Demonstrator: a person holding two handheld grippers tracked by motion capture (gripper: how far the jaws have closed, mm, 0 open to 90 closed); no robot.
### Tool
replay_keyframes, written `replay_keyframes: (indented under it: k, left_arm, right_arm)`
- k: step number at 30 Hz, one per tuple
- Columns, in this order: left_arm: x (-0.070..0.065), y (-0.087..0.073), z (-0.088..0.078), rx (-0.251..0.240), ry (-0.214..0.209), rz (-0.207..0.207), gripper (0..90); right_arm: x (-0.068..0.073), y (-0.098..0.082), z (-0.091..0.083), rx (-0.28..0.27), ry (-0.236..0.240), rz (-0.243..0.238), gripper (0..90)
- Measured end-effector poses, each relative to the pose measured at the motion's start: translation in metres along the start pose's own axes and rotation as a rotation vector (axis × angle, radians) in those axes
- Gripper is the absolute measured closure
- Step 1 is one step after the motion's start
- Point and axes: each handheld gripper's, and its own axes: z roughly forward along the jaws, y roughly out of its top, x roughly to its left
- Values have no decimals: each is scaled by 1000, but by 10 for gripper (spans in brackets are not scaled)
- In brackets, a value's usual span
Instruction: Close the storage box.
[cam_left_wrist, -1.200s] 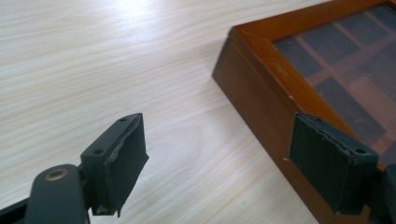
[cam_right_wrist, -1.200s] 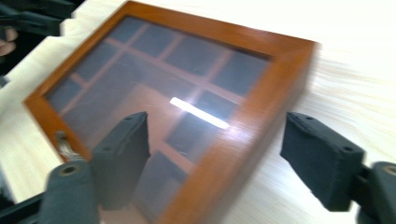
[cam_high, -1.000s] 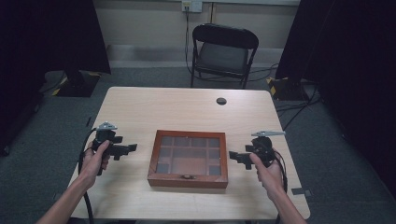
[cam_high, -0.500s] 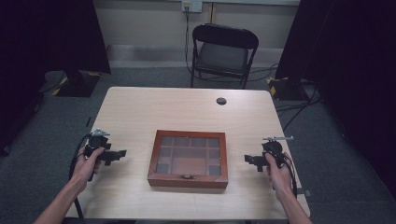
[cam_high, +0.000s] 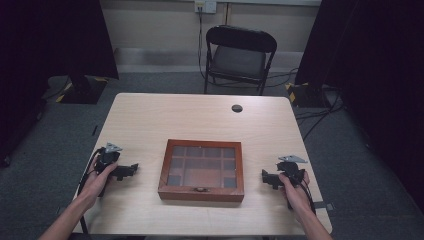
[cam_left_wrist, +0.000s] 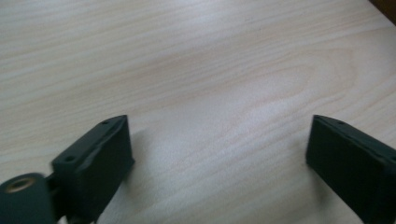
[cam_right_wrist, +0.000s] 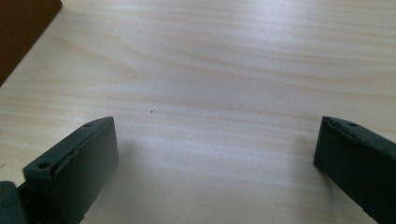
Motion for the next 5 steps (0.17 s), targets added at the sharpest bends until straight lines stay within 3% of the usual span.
replay_keyframes:
  k: [5]
  left_arm:
    - [1,-2,1,-20,-13,5,0]
  right_arm:
    - [0,0,0,1,1,-2,0]
